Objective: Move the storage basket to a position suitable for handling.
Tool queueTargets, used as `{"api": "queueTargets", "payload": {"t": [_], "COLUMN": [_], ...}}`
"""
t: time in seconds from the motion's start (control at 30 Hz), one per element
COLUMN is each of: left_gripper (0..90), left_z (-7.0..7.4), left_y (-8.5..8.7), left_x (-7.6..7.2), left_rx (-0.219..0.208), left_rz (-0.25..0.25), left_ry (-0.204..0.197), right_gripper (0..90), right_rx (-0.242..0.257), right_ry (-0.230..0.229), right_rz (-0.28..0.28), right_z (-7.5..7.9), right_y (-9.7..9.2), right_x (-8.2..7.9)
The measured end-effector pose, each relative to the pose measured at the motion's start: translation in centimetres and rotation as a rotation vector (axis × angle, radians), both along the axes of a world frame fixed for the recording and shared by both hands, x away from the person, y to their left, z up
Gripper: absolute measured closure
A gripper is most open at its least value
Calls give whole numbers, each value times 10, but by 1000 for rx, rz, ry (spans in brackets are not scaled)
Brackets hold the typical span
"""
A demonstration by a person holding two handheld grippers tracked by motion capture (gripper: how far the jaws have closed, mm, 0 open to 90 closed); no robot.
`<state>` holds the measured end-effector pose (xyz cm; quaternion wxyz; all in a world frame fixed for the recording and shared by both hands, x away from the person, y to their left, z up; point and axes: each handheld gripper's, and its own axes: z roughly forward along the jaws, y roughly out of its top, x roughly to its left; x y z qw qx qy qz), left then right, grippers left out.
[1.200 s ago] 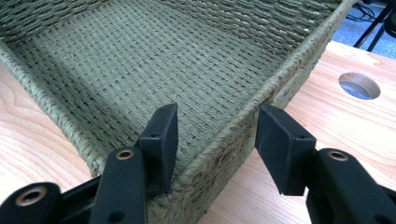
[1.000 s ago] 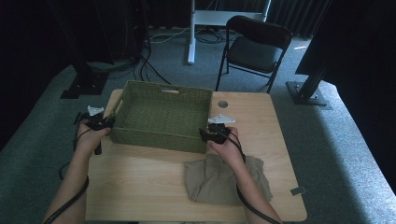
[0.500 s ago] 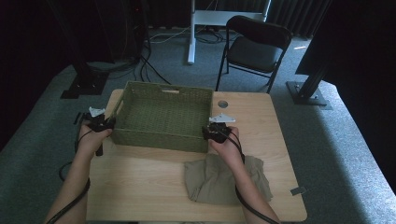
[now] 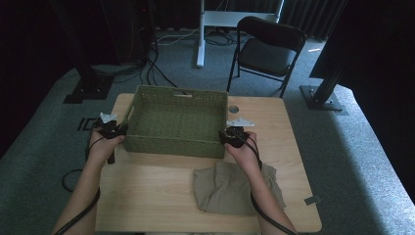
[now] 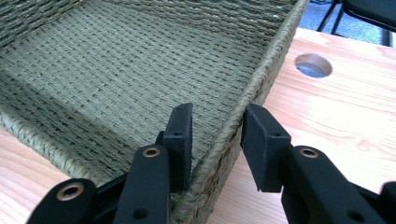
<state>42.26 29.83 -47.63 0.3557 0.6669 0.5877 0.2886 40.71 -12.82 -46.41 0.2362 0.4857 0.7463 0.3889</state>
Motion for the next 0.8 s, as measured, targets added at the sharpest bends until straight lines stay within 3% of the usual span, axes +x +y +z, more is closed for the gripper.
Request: {"api": "queueTargets", "payload": {"t": [0.8], "left_gripper": [824], "left_z": [0], "left_y": [-58], "left_x": [2], "left_rx": [-21], "left_rz": [-48], "left_ry": [9], "right_gripper": [699], "right_rx": [-11], "right_ry": [16], "right_rz": [-88], "right_z": [1], "right_y": [-56], "right_x": [5]}}
